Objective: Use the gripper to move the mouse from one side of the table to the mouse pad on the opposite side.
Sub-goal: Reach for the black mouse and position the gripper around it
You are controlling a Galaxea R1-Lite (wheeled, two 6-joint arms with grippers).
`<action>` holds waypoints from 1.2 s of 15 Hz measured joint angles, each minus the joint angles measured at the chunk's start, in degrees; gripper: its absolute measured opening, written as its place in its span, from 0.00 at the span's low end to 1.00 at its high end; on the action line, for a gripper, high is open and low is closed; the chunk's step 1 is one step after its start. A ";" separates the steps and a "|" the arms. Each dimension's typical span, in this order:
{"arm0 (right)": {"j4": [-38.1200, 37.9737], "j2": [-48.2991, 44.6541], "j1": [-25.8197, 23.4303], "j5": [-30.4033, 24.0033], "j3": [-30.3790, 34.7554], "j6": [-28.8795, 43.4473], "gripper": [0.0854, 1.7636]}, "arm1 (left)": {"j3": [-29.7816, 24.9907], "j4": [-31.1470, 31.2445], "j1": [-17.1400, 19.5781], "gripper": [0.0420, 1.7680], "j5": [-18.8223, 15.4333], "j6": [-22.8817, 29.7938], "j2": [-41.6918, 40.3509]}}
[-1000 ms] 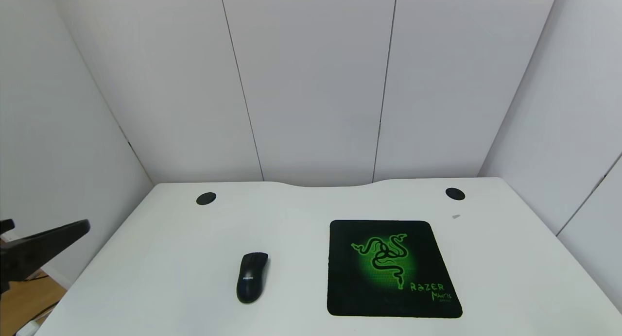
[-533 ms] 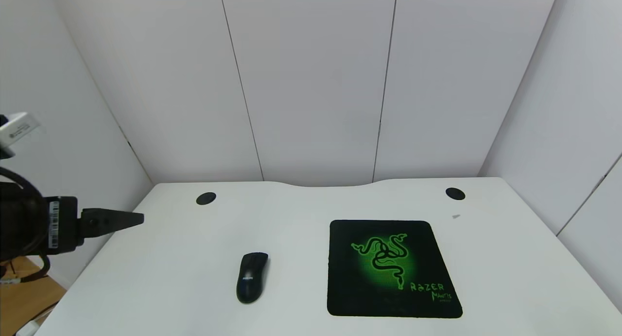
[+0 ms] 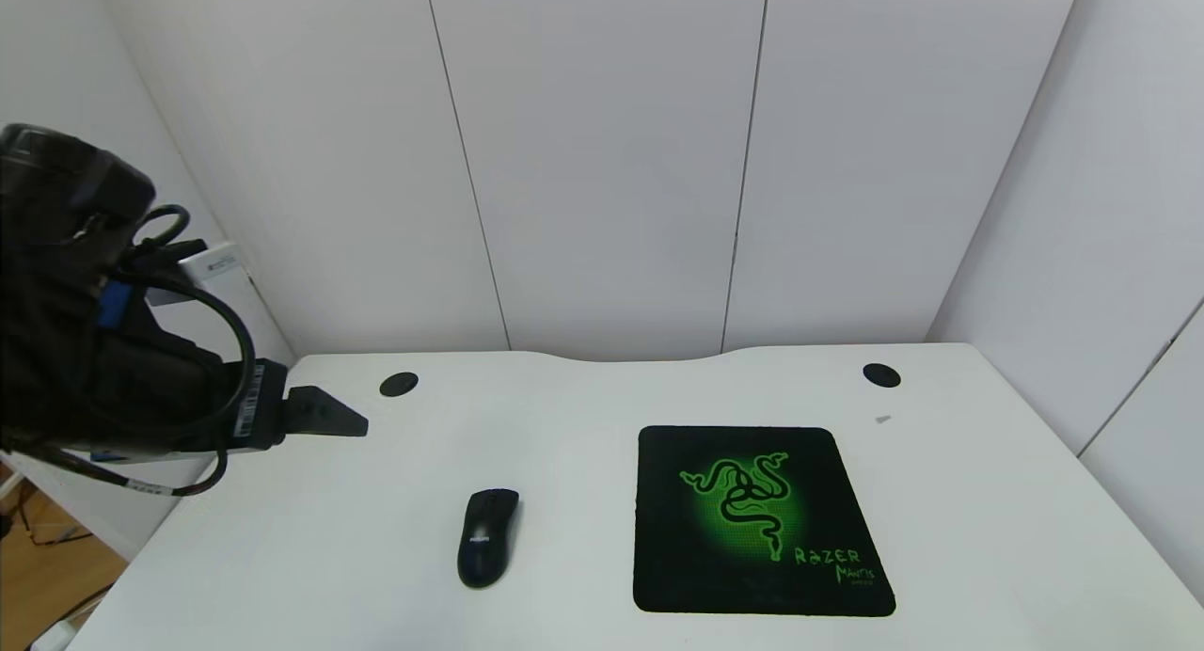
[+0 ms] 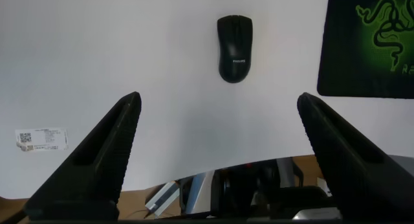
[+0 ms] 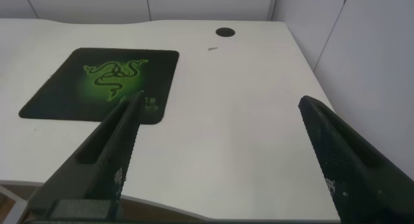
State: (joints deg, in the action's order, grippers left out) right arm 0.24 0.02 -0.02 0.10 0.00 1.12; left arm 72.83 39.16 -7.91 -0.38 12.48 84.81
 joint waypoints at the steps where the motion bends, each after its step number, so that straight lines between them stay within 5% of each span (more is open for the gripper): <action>1: 0.00 0.00 0.00 0.01 0.00 0.00 0.97 | 1.40 0.37 -0.74 0.97 0.00 0.93 1.51; 6: 0.00 0.00 0.00 0.06 0.00 0.02 0.97 | 7.22 5.90 -5.49 0.97 0.22 6.86 7.75; 18: 0.00 0.00 0.00 0.04 0.00 0.02 0.97 | 12.42 8.44 -8.23 0.97 0.67 7.61 22.63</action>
State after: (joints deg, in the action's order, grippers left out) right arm 0.24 0.02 -0.02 0.13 0.00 1.15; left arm 85.25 47.59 -16.14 0.29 20.09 107.44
